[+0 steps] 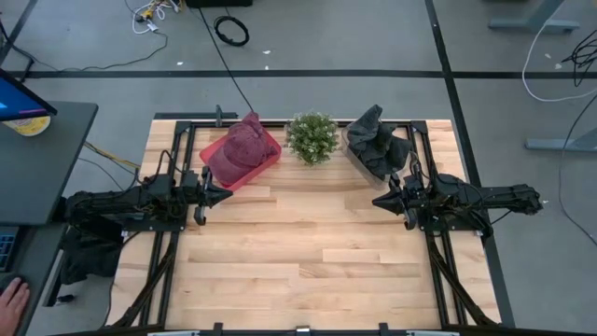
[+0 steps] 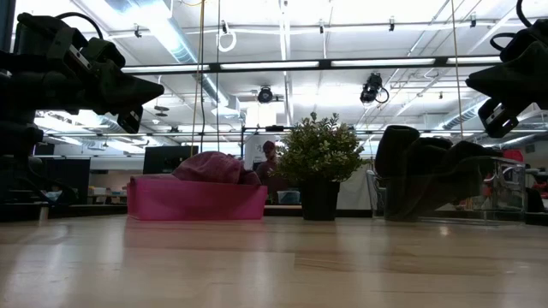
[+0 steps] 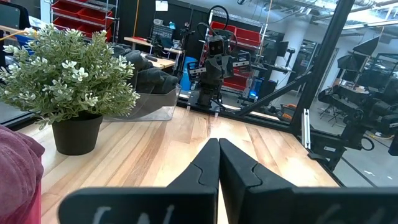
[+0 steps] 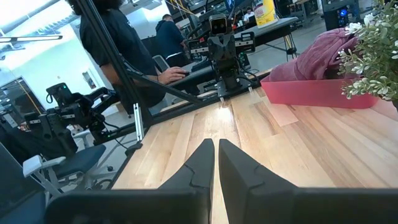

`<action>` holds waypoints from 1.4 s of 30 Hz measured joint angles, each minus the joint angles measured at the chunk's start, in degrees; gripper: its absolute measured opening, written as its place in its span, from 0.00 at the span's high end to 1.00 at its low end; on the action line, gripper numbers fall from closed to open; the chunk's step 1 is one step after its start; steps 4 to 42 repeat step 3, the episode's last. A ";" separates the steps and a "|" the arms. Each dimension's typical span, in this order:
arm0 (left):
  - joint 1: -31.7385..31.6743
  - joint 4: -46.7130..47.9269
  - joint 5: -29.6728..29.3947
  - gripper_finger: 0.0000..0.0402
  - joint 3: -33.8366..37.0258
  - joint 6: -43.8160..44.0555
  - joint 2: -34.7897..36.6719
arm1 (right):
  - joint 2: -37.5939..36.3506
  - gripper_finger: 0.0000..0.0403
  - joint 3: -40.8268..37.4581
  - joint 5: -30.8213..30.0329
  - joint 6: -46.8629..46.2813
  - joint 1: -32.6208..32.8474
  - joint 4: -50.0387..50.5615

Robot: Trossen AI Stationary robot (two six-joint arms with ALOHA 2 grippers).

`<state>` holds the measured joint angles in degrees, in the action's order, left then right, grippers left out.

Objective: Pick & Place hat
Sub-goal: Return to Home Position

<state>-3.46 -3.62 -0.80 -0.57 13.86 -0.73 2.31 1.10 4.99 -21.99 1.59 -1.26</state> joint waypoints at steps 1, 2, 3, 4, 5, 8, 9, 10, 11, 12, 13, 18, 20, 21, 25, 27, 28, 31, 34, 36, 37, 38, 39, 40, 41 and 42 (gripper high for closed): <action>0.00 0.01 0.00 0.99 0.01 0.03 0.00 | 0.00 0.93 0.00 0.00 0.01 0.01 0.00; 0.01 0.00 0.00 0.99 0.00 0.05 0.00 | 0.00 0.93 0.00 0.00 0.00 0.01 0.00; 0.01 0.00 0.00 0.99 0.01 0.02 0.00 | 0.00 0.93 0.00 0.00 0.01 0.02 0.00; 0.01 0.00 0.00 0.99 0.01 0.02 0.00 | 0.00 0.93 0.00 0.00 0.01 0.02 0.00; 0.01 0.00 0.00 0.99 0.01 0.02 0.00 | 0.00 0.93 0.00 0.00 0.01 0.02 0.00; 0.01 0.00 0.00 0.99 0.01 0.02 0.00 | 0.00 0.93 0.00 0.00 0.01 0.02 0.00; 0.01 0.00 0.00 0.99 0.01 0.02 0.00 | 0.00 0.93 0.00 0.00 0.01 0.02 0.00; 0.01 0.00 0.00 0.99 0.01 0.02 0.00 | 0.00 0.93 0.00 0.00 0.01 0.02 0.00; 0.01 0.00 0.00 0.99 0.01 0.02 0.00 | 0.00 0.93 0.00 0.00 0.01 0.02 0.00; 0.01 0.00 0.00 0.99 0.01 0.02 0.00 | 0.00 0.93 0.00 0.00 0.01 0.02 0.00; 0.01 0.00 0.00 0.99 0.01 0.02 0.00 | 0.00 0.93 0.00 0.00 0.01 0.02 0.00; 0.01 0.00 0.00 0.99 0.01 0.02 0.00 | 0.00 0.93 0.00 0.00 0.01 0.02 0.00; 0.01 0.00 0.00 0.99 0.01 0.02 0.00 | 0.00 0.93 0.00 0.00 0.01 0.02 0.00; 0.01 0.00 0.00 0.99 0.01 0.02 0.00 | 0.00 0.93 0.00 0.00 0.01 0.02 0.00; 0.01 0.00 0.00 0.99 0.01 0.02 0.00 | 0.00 0.93 0.00 0.00 0.01 0.02 0.00; 0.01 0.00 0.00 0.99 0.01 0.02 0.00 | 0.00 0.93 0.00 0.00 0.01 0.02 0.00; 0.01 0.00 0.00 0.99 0.01 0.02 0.00 | 0.00 0.93 0.00 0.00 0.01 0.02 0.00; 0.01 0.00 0.00 0.99 0.01 0.02 0.00 | 0.00 0.93 0.00 0.00 0.01 0.02 0.00; 0.01 0.00 0.00 0.99 0.01 0.02 0.00 | 0.00 0.93 0.00 0.00 0.01 0.02 0.00; 0.01 0.00 0.00 0.99 0.01 0.02 0.00 | 0.00 0.93 0.00 0.00 0.01 0.02 0.00; 0.01 0.00 0.00 0.99 0.01 0.02 0.00 | 0.00 0.93 0.00 0.00 0.01 0.02 0.00; 0.01 0.00 0.00 0.99 0.01 0.02 0.00 | 0.00 0.93 0.00 0.00 0.01 0.02 0.00; 0.01 0.00 0.00 0.99 0.01 0.02 0.00 | 0.00 0.93 0.00 0.00 0.01 0.02 0.00; 0.01 0.00 0.00 0.99 0.01 0.02 0.00 | 0.00 0.93 0.00 0.00 0.01 0.02 0.00; 0.01 0.00 0.00 0.99 0.01 0.02 0.00 | 0.00 0.93 0.00 0.00 0.01 0.02 0.00; 0.01 0.00 0.00 0.99 0.01 0.02 0.00 | 0.00 0.93 0.00 0.00 0.01 0.02 0.00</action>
